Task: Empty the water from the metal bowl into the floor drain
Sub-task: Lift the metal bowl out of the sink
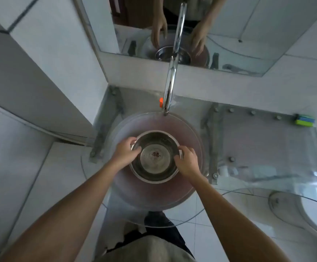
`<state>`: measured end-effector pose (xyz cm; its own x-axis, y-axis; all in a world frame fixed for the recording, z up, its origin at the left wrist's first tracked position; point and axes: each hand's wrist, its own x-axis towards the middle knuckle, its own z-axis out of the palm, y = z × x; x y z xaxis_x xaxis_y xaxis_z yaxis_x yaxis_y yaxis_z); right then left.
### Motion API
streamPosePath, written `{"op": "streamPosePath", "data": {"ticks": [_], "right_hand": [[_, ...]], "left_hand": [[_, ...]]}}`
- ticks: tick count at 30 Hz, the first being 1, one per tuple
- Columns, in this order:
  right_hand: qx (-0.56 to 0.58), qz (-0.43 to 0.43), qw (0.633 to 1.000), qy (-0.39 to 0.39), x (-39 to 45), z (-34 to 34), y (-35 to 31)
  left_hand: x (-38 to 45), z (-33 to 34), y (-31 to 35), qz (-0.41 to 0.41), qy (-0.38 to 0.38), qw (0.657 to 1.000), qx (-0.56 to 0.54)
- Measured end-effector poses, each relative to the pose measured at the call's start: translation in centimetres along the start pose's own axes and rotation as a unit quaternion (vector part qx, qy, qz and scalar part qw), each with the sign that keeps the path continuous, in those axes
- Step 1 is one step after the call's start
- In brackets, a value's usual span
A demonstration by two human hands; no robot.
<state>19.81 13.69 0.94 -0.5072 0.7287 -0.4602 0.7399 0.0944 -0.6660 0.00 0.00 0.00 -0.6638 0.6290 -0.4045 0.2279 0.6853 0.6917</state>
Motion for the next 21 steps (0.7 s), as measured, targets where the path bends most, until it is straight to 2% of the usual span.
{"op": "streamPosePath", "data": {"ticks": [2,6,13,17,21], "right_hand": [[-0.022,0.021,0.999,-0.014,1.0,-0.1,0.4],[-0.034,0.055,0.996,-0.057,2.4,0.7,0.9],[-0.012,0.091,0.995,-0.032,3.4,1.7,1.6],[-0.01,0.105,0.994,-0.025,3.8,2.0,1.4],[-0.01,0.11,0.994,-0.021,3.7,2.1,0.9]], "left_hand": [[0.7,0.6,-0.7,-0.032,0.013,0.999,0.021],[1.4,1.6,-2.0,-0.144,-0.041,0.989,0.014],[2.1,2.5,-2.7,-0.155,-0.054,0.984,-0.067],[2.3,2.9,-2.5,-0.187,-0.028,0.976,-0.105],[1.8,3.1,-2.8,-0.174,-0.009,0.977,-0.125]]}}
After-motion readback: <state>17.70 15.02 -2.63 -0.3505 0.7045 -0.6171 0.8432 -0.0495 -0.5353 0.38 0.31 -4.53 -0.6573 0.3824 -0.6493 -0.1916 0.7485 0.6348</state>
